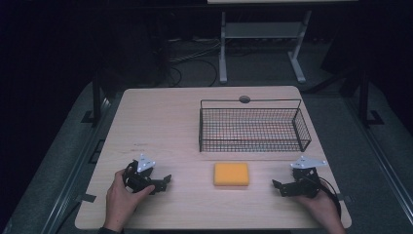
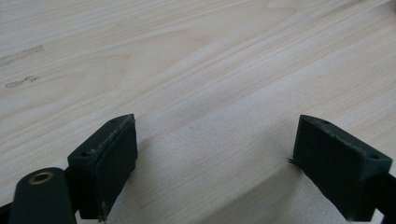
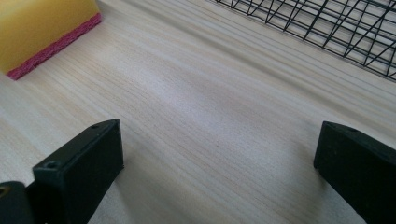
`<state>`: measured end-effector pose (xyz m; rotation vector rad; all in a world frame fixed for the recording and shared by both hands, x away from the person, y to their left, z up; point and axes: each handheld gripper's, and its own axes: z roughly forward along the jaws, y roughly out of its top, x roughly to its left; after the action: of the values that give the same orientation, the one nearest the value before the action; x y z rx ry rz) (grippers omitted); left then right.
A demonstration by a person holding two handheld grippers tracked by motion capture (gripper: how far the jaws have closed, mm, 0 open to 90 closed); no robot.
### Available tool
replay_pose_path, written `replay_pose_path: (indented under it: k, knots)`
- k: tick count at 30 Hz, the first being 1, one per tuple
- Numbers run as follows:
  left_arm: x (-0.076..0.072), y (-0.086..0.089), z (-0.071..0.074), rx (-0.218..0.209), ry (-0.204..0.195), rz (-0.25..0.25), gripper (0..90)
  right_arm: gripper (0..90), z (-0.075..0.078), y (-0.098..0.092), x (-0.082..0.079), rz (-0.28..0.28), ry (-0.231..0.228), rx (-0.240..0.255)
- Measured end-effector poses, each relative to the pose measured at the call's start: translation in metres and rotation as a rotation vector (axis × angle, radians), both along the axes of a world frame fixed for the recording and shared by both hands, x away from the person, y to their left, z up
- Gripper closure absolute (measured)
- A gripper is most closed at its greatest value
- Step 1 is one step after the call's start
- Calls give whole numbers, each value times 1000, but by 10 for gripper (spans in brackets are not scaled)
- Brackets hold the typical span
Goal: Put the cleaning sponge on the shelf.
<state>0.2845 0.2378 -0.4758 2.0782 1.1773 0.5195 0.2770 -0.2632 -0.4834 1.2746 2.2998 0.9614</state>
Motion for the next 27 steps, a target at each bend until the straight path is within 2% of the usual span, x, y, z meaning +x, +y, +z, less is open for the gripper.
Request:
replay_pose_path:
  k: [10, 12, 13, 16, 19, 20, 23, 27]
  knots:
    - [-1, 0, 0, 1, -2, 3, 132, 8, 0, 0, 1, 7, 3, -1]
    - [-2, 1, 0, 1, -4, 8, 132, 19, 3, 2, 3, 5, 31, -17]
    - [-2, 1, 0, 1, -4, 8, 133, 19, 3, 2, 3, 5, 31, -17]
    - [-2, 1, 0, 1, -3, 12, 133, 139, 10, 3, 3, 12, 34, -2]
    - [-2, 1, 0, 1, -3, 12, 133, 177, 13, 4, 2, 27, 29, -4]
    - [-2, 1, 0, 1, -3, 12, 133, 215, 16, 5, 1, 33, 14, 7]
    - [-2, 1, 0, 1, -3, 11, 133, 259, 20, 5, -1, 38, 14, 21]
    - [-2, 1, 0, 1, -3, 12, 133, 455, 29, 4, -4, 74, 15, 68]
